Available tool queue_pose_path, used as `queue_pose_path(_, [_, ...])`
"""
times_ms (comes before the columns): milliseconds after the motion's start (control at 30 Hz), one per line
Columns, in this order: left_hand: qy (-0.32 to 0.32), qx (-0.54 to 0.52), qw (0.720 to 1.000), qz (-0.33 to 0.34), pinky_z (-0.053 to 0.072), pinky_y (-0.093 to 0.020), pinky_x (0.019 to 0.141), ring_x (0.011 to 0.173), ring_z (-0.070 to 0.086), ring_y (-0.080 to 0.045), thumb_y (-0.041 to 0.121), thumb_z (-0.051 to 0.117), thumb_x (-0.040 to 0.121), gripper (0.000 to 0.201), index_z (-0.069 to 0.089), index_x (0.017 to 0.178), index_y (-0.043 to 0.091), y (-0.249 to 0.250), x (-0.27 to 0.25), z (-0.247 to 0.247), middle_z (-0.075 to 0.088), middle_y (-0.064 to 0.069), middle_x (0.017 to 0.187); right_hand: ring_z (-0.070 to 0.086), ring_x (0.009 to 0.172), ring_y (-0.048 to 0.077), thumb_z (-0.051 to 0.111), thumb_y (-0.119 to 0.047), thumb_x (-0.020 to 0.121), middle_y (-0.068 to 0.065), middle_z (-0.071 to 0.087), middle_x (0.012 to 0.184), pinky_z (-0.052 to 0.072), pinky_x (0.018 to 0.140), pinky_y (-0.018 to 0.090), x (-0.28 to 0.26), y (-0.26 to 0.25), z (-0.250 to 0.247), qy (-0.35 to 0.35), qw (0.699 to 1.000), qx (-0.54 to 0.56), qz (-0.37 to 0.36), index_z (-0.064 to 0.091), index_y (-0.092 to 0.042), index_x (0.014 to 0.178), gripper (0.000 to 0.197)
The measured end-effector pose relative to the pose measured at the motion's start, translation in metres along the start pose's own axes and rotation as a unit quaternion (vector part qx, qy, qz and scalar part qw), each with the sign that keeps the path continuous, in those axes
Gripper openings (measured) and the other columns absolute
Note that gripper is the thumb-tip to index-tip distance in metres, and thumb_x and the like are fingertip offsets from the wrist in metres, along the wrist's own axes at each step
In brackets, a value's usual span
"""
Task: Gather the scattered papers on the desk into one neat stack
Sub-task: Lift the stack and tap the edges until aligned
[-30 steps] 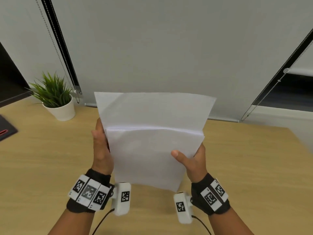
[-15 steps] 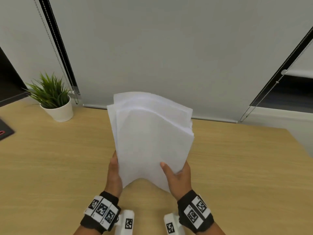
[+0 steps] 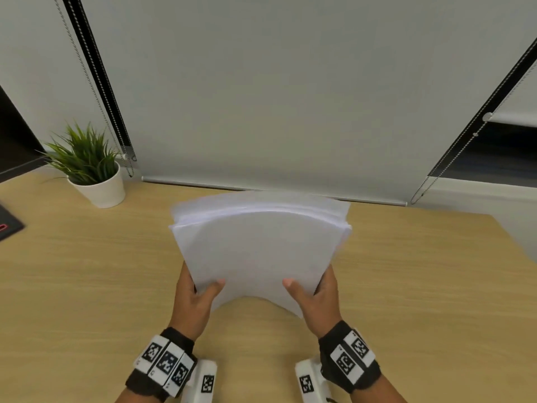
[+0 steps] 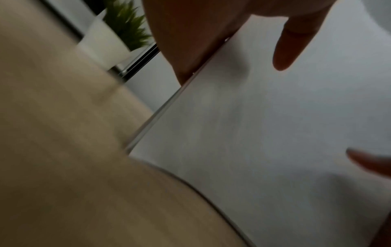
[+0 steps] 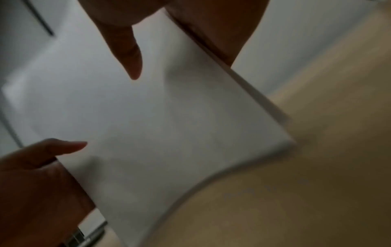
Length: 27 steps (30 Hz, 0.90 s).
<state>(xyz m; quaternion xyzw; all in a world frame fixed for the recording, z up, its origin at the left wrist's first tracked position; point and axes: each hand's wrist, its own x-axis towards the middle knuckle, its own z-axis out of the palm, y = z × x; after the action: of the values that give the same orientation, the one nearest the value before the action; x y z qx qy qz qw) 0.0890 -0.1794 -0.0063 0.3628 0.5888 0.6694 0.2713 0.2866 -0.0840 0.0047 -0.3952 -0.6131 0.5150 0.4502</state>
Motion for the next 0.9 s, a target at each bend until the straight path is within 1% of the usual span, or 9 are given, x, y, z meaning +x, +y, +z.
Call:
queue_pose_path(100, [-0.006, 0.043, 0.997, -0.060, 0.048, -0.026, 0.098, 0.098, 0.061, 0.013, 0.012, 0.066, 0.071, 0.057, 0.047, 0.124, 0.022, -0.024, -0.003, 0.000, 0.066, 0.017, 0.106, 0.066, 0.097, -0.002, 0.074, -0.004, 0.072, 0.002, 0.067, 0.111, 0.054, 0.086, 0.021, -0.004, 0.031, -0.002, -0.009, 0.998, -0.023, 0.060, 0.054, -0.024, 0.113, 0.050])
queue_pose_path(167, [-0.016, 0.081, 0.991, -0.104, 0.041, -0.036, 0.106, 0.105, 0.059, 0.006, -0.009, 0.059, 0.083, 0.056, 0.043, 0.132, 0.014, -0.035, -0.001, -0.002, 0.060, 0.007, 0.115, 0.065, 0.095, -0.006, 0.069, 0.005, 0.077, 0.004, 0.067, 0.113, 0.052, 0.092, 0.024, -0.002, 0.040, -0.001, -0.009, 0.995, -0.035, 0.094, 0.054, -0.017, 0.116, 0.047])
queue_pose_path(267, [-0.057, 0.132, 0.979, -0.143, 0.030, -0.031, 0.111, 0.130, 0.046, -0.021, -0.003, 0.056, 0.090, 0.056, 0.034, 0.142, 0.005, -0.044, 0.008, -0.007, 0.051, -0.006, 0.134, 0.063, 0.109, 0.008, 0.066, 0.003, 0.081, 0.005, 0.065, 0.119, 0.047, 0.101, 0.031, 0.005, 0.044, -0.001, -0.022, 0.992, -0.048, 0.118, 0.052, -0.009, 0.124, 0.047])
queue_pose_path(367, [-0.098, 0.167, 0.969, -0.151, 0.026, -0.029, 0.112, 0.133, 0.040, -0.017, 0.003, 0.052, 0.094, 0.057, 0.029, 0.146, 0.007, -0.048, 0.014, -0.012, 0.046, -0.007, 0.143, 0.055, 0.122, 0.019, 0.062, -0.002, 0.086, 0.007, 0.061, 0.129, 0.040, 0.105, 0.030, 0.010, 0.051, -0.002, -0.045, 0.987, -0.088, 0.125, 0.049, -0.007, 0.132, 0.047])
queue_pose_path(533, [-0.063, 0.187, 0.971, -0.137, 0.026, -0.028, 0.111, 0.136, 0.041, -0.024, 0.001, 0.050, 0.095, 0.054, 0.032, 0.146, 0.007, -0.050, 0.013, -0.006, 0.046, -0.010, 0.145, 0.050, 0.124, 0.015, 0.055, -0.001, 0.090, 0.004, 0.056, 0.133, 0.038, 0.091, 0.002, 0.009, 0.053, 0.001, -0.050, 0.987, -0.098, 0.121, 0.044, -0.008, 0.137, 0.049])
queue_pose_path(633, [-0.078, 0.133, 0.980, -0.124, 0.033, -0.032, 0.111, 0.131, 0.047, -0.020, 0.009, 0.061, 0.089, 0.055, 0.040, 0.139, 0.019, -0.042, 0.012, -0.011, 0.053, 0.002, 0.137, 0.054, 0.122, 0.012, 0.059, -0.001, 0.089, 0.000, 0.057, 0.130, 0.041, 0.103, 0.022, 0.010, 0.040, -0.001, -0.064, 0.987, -0.075, 0.123, 0.044, -0.015, 0.135, 0.051])
queue_pose_path(700, [-0.082, 0.086, 0.989, -0.084, 0.043, -0.037, 0.106, 0.123, 0.055, -0.014, 0.023, 0.074, 0.075, 0.054, 0.048, 0.122, 0.033, -0.023, 0.015, -0.024, 0.059, 0.007, 0.128, 0.059, 0.114, 0.005, 0.068, -0.006, 0.081, -0.002, 0.059, 0.128, 0.046, 0.103, 0.036, 0.017, 0.020, -0.009, -0.081, 0.991, -0.036, 0.098, 0.046, -0.024, 0.130, 0.056])
queue_pose_path(800, [-0.089, 0.028, 0.995, -0.029, 0.050, -0.039, 0.094, 0.113, 0.062, -0.016, 0.028, 0.075, 0.063, 0.050, 0.051, 0.106, 0.039, 0.018, 0.030, -0.040, 0.064, 0.002, 0.117, 0.061, 0.114, 0.015, 0.075, -0.020, 0.066, 0.003, 0.059, 0.126, 0.054, 0.092, 0.039, 0.038, -0.023, -0.025, -0.104, 0.993, 0.035, 0.039, 0.044, -0.024, 0.128, 0.069])
queue_pose_path(900, [-0.101, -0.034, 0.994, 0.007, 0.056, -0.027, 0.083, 0.104, 0.066, -0.006, 0.026, 0.070, 0.065, 0.051, 0.051, 0.112, 0.035, 0.049, 0.046, -0.032, 0.069, 0.012, 0.110, 0.064, 0.109, 0.020, 0.076, -0.022, 0.063, 0.009, 0.062, 0.122, 0.057, 0.082, 0.035, 0.054, -0.054, -0.023, -0.106, 0.992, 0.058, 0.018, 0.042, -0.013, 0.133, 0.078])
